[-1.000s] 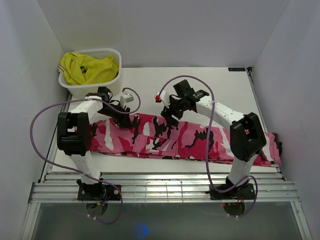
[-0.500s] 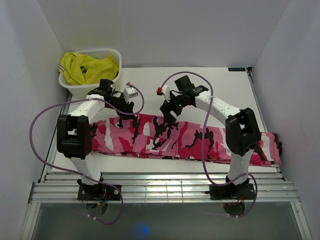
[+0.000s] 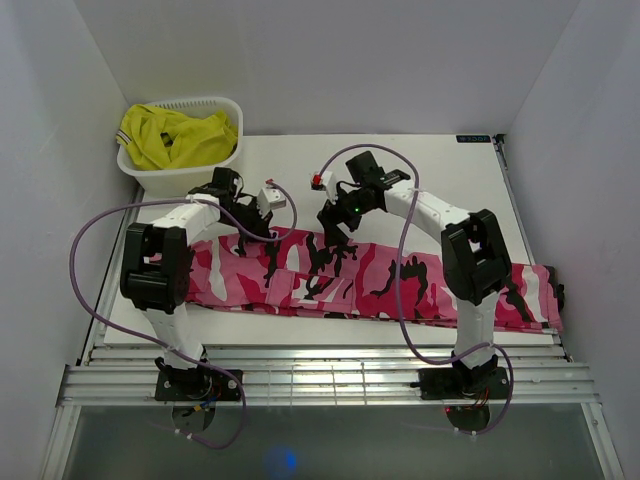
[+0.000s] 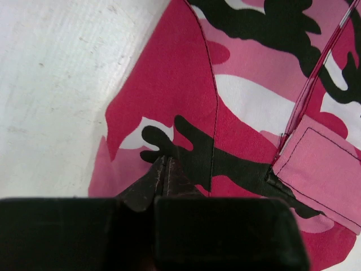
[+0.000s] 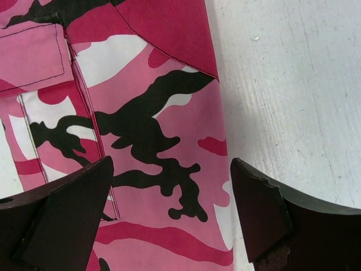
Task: Fold and stack the trousers
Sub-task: Fold the trousers
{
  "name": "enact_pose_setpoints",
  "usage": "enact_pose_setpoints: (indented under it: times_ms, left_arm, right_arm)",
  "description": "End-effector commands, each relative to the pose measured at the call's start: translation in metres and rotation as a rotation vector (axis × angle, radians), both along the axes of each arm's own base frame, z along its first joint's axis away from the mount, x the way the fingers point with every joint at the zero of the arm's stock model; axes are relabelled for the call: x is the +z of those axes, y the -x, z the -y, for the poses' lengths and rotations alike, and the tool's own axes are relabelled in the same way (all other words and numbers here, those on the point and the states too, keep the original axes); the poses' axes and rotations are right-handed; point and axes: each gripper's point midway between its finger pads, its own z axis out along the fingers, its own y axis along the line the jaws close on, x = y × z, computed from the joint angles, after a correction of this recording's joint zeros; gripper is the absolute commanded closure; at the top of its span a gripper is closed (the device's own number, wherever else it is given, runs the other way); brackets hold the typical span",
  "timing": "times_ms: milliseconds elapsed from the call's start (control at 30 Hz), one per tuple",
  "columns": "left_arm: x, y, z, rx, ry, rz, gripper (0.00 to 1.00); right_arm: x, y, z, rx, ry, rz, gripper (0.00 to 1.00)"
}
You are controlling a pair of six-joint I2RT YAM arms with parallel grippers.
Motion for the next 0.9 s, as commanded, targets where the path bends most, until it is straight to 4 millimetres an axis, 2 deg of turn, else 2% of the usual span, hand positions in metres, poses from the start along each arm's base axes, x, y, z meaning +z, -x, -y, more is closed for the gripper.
enact_pose_setpoints:
  times_ms: [0, 33, 133, 167, 267, 367, 400, 467, 500, 600, 767, 867]
  left_arm:
    - [0.013, 0.004, 0.001, -0.023, -0.015, 0.072, 0.89]
    - [0.016, 0.002, 0.000, -0.020, -0.019, 0.090, 0.69]
    - [0.019, -0.001, -0.002, 0.000, -0.022, 0.124, 0.47]
    - [0.021, -0.002, -0.002, 0.000, -0.021, 0.137, 0.32]
    - [0.015, -0.006, -0.002, 0.005, -0.022, 0.124, 0.28]
    - [0.006, -0.006, 0.001, -0.005, -0.017, 0.098, 0.40]
    - [0.004, -0.005, 0.001, -0.010, -0.017, 0.095, 0.56]
    - [0.000, 0.000, 0.004, -0.035, -0.024, 0.093, 0.70]
    - [0.000, 0.001, 0.004, -0.041, -0.027, 0.098, 0.83]
    - [0.001, 0.012, 0.004, -0.075, -0.043, 0.119, 0.98]
    - [-0.002, 0.036, 0.003, -0.147, -0.081, 0.164, 1.00]
    - [-0.014, 0.053, -0.002, -0.179, -0.117, 0.166, 1.00]
  right_arm:
    - [0.013, -0.004, -0.010, 0.019, -0.039, 0.005, 0.10]
    - [0.013, -0.004, -0.010, 0.020, -0.039, 0.005, 0.10]
    - [0.011, -0.003, -0.009, 0.025, -0.032, 0.006, 0.09]
    - [0.011, -0.002, -0.008, 0.026, -0.030, 0.005, 0.09]
    - [0.008, -0.001, -0.007, 0.027, -0.026, -0.001, 0.09]
    - [0.007, -0.002, -0.009, 0.027, -0.029, -0.002, 0.09]
    - [0.007, -0.003, -0.009, 0.028, -0.031, -0.001, 0.09]
    - [0.008, -0.006, -0.011, 0.026, -0.033, 0.002, 0.09]
    - [0.007, -0.006, -0.011, 0.026, -0.035, -0.002, 0.08]
    - [0.007, -0.011, -0.016, 0.031, -0.045, 0.000, 0.08]
    - [-0.002, -0.018, -0.026, 0.035, -0.062, -0.026, 0.06]
    - [-0.005, -0.026, -0.036, 0.025, -0.079, -0.038, 0.05]
